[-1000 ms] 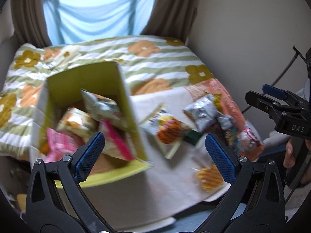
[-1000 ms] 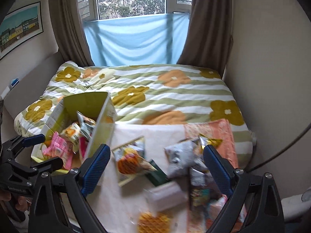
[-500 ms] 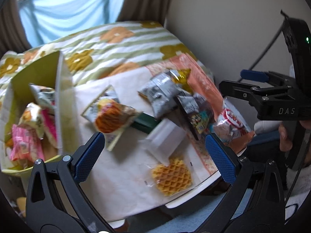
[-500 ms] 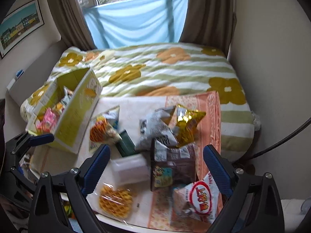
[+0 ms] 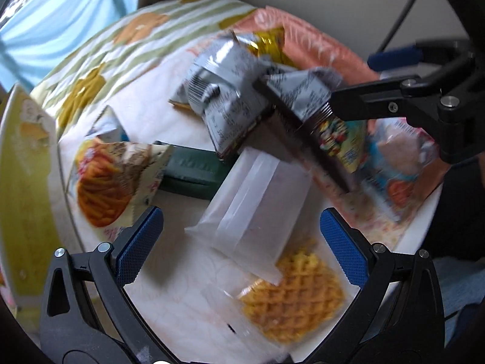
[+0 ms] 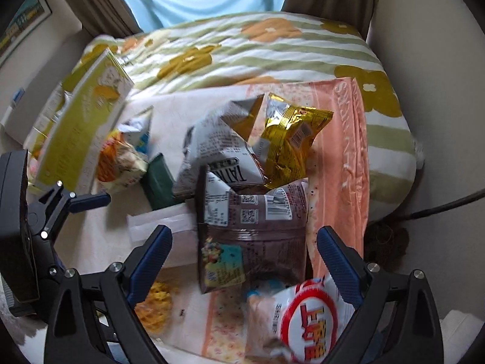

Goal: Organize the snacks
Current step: 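Grasp the white pouch with the left gripper while the right gripper grasps a brown snack bag, then carry the white pouch and brown bag over the box and release them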

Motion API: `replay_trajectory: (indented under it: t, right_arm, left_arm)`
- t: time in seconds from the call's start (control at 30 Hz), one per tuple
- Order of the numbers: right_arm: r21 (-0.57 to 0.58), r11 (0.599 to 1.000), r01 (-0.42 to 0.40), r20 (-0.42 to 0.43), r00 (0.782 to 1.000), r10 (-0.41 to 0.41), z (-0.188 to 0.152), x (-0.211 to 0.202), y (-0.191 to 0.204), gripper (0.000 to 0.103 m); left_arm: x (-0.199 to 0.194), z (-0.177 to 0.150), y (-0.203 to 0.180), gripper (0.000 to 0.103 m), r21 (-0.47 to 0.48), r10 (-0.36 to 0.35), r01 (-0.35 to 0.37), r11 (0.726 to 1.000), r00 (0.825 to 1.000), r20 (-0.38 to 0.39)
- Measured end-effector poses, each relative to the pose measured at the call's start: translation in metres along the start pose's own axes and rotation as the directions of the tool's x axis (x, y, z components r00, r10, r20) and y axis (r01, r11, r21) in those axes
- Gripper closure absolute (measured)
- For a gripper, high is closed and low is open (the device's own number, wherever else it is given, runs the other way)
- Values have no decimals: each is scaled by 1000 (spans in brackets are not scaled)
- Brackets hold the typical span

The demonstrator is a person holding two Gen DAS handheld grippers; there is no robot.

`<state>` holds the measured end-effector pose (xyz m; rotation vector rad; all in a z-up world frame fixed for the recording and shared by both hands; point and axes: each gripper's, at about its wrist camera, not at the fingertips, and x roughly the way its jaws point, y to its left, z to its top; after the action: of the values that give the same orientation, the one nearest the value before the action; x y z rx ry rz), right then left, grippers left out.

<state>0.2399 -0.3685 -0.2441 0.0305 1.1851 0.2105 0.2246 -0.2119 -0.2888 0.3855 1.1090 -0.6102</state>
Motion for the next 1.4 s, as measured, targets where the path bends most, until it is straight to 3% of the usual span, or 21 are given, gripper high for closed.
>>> replay_trajectory:
  t: [0.53,0.87,1.13,1.27,1.4]
  right_arm:
    - [-15,999,44,-87,995,-45,-6,45,-1,8]
    - [0,1000,23,-105,994,-23,-3,53,-2,8]
    - [16,999,30,-128,991,-28,-1,66,-4,4]
    - [32,999,27,-116,993,-23,-2,61,-6,17]
    - [71,997,0,-107,994,8,-4,52,-15,23]
  left_arm:
    - [48,-5,-20,5,66,46,-44,997,999,-22]
    - [45,-4,-16,31,46,29,-28,999,1000,-13]
    - [47,1,-14,33,4,24,-24,1000,999,-26]
    - [48,4,-8,34,-11,20,-21,1000,999,-32]
    - [44,5,-4,35,-26,8,-9,1000,999,-35]
